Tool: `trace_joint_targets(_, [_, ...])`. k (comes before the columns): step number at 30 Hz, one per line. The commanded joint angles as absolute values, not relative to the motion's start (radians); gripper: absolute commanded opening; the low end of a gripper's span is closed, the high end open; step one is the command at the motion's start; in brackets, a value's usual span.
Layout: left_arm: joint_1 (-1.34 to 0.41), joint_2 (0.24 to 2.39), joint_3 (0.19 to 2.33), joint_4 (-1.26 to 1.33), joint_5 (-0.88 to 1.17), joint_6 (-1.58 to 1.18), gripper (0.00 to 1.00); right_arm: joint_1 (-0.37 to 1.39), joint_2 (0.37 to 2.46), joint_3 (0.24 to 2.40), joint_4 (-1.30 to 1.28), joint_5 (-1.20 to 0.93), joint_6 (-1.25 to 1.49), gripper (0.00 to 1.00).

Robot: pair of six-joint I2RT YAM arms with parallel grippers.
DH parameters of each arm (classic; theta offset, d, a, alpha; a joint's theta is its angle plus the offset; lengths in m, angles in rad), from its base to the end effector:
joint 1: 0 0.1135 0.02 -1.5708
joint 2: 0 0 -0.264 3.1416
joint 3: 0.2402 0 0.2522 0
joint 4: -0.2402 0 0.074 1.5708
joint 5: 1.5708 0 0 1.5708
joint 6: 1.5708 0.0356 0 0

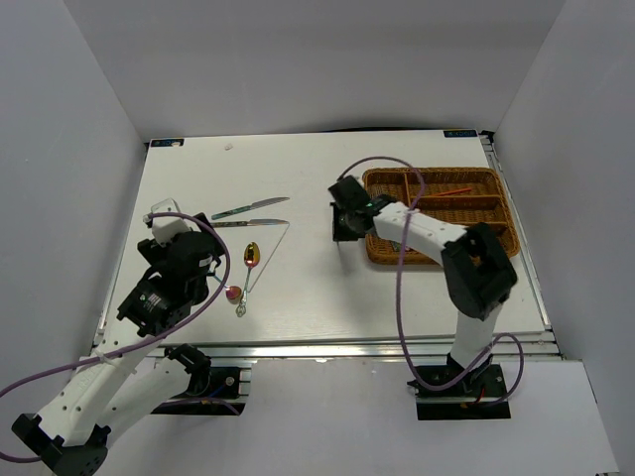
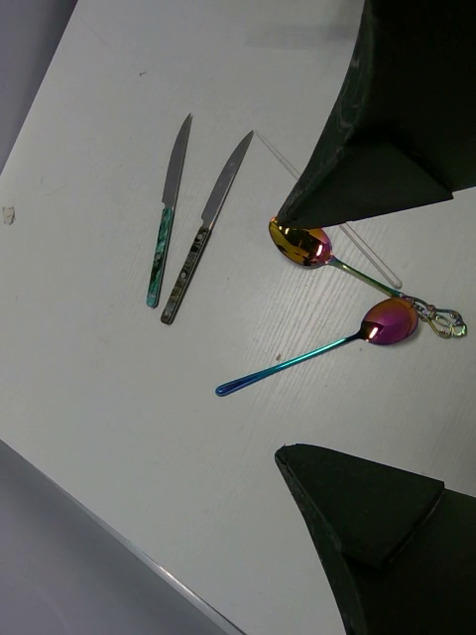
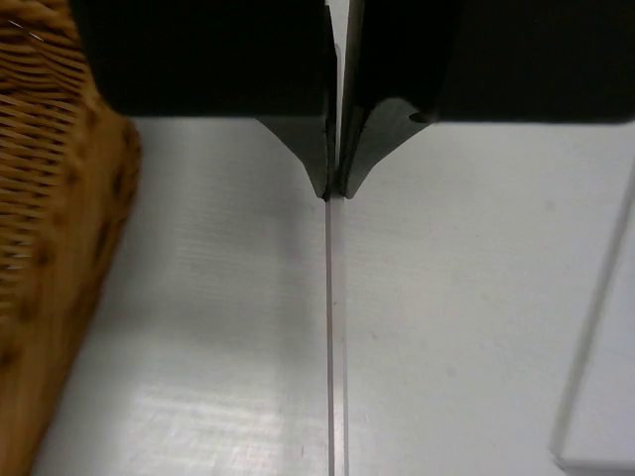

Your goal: Sort the eating utensils into containers

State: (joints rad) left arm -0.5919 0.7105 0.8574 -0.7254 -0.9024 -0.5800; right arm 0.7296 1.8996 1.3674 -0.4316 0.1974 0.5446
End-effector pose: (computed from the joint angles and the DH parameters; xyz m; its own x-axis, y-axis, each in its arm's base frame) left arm 0.1267 -0.0515 0.3284 -0.2702 -0.2276 -0.9355 -0.4156 0.9041 -0.0999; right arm 0.3095 0.2674 0.2013 -0.8191 -0.0510 -0.5713 -0.1705 0.9726 0.1577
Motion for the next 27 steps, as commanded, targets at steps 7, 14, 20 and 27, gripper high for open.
trace_joint_targets(7, [-0.588, 0.701, 0.854, -0.719, -0.907, -0.574, 0.98, 0.429, 1.599, 1.194, -0.12, 0.032, 0.687, 0.0])
trace_joint_targets(14, [-0.588, 0.712, 0.854, -0.718, -0.9, -0.572, 0.98, 0.192, 1.562, 1.072, 0.156, 0.07, 0.976, 0.0])
trace_joint_targets(20, [-0.588, 0.724, 0.853, -0.715, -0.896, -0.571, 0.98, 0.127, 1.609, 1.029, 0.297, 0.323, 1.222, 0.0])
trace_joint_targets(27, [-0.588, 0.744, 0.853, -0.713, -0.893, -0.568, 0.98, 0.081, 1.73, 1.083, 0.282, 0.465, 1.387, 0.0])
